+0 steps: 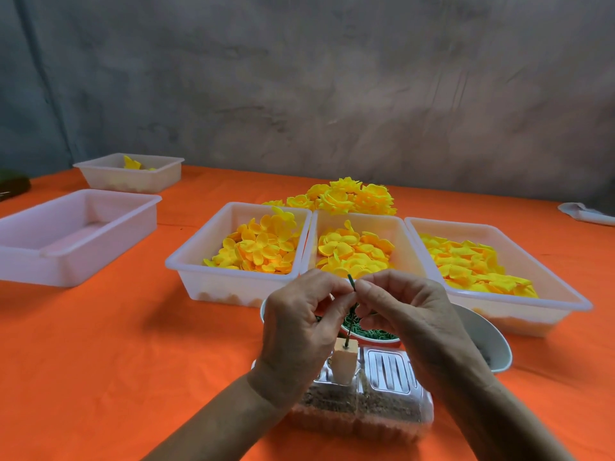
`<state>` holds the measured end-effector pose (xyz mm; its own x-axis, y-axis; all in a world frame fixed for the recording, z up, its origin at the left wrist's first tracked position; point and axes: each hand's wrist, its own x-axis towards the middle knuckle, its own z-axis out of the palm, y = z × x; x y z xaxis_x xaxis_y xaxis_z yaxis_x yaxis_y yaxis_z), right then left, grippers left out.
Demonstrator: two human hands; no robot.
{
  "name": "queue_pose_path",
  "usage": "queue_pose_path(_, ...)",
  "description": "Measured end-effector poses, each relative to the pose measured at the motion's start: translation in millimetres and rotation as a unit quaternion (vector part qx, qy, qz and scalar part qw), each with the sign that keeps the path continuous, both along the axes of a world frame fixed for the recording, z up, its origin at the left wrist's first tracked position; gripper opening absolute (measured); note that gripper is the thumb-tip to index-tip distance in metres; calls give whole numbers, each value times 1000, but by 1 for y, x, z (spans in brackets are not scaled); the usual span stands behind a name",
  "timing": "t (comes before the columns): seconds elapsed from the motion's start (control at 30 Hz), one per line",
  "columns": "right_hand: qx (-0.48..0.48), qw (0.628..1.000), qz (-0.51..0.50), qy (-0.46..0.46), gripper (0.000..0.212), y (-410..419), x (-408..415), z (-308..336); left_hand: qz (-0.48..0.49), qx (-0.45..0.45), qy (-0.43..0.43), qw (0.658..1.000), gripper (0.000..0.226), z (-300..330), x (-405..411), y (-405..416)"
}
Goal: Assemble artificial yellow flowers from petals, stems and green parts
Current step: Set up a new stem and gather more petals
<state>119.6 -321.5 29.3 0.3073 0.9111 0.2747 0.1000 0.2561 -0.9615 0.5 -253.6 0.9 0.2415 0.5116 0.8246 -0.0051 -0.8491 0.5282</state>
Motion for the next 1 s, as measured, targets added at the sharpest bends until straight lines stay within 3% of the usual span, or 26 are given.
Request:
queue_pose_path(0.23,5,1000,2,13,22,0,-2,-2,-26,-52,-5,998,9,0,0,-3)
queue_pose_path(0.4,12,1000,-17,-17,31,0,-6,1,-130,-267,-60,953,22,12,-2,-4)
queue_pose_path(0.5,12,1000,-20,-8,32,-1,-9,2,-159,-341,-63,924,14,20,-1,-1)
queue_pose_path(0.67,6,1000,-23,8,33,-1,-7,-2,-189,-381,-62,903,10,26,-1,1)
queue_pose_path(0.83,-4,997,12,77,20,-4,-1,-10,-180,-455,-69,869,14,23,1,3)
queue_pose_path(1.0,9,999,14,39,13,-8,-1,-13,-181,-488,-72,851,26,23,1,5)
